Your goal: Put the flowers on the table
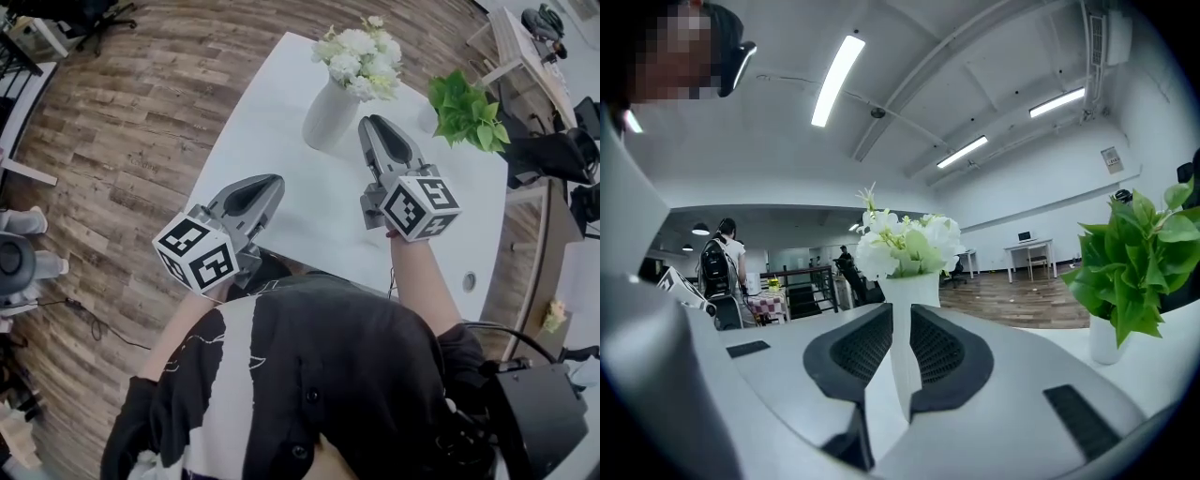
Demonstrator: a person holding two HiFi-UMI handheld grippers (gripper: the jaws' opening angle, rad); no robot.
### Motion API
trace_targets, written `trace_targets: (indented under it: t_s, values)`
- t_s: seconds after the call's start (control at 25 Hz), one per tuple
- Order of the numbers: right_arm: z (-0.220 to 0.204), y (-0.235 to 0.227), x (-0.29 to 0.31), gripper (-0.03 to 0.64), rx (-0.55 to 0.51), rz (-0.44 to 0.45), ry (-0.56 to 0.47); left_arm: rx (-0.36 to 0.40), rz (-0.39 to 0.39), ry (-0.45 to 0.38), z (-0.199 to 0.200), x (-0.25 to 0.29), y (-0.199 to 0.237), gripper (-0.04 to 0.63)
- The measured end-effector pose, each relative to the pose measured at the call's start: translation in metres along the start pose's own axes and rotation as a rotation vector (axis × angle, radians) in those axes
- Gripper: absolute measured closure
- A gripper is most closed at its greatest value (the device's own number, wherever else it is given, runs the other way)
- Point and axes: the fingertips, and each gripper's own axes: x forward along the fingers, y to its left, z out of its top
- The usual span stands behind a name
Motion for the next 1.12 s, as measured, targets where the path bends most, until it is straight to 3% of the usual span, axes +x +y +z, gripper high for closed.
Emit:
trace_targets:
  t_s: [0.48,0.72,1.12]
  values:
    - [0.003,-0.014,-0.05,0.601,0.096,0.049,-0.006,0.025,0.004,0.0,-0.017,0.013,-0.047,0.583]
    - [0.0,-0.026,-0.093,0.601,0.063,0.057,0.032,0.059,0.029,-0.001,-0.032,0.018,-0.088,0.583]
    - [-0.01,-0.024,-0.187,0.601,0.014,0.129,0.055,0.109,0.107,-0.087,-0.041,0.004,-0.151,0.583]
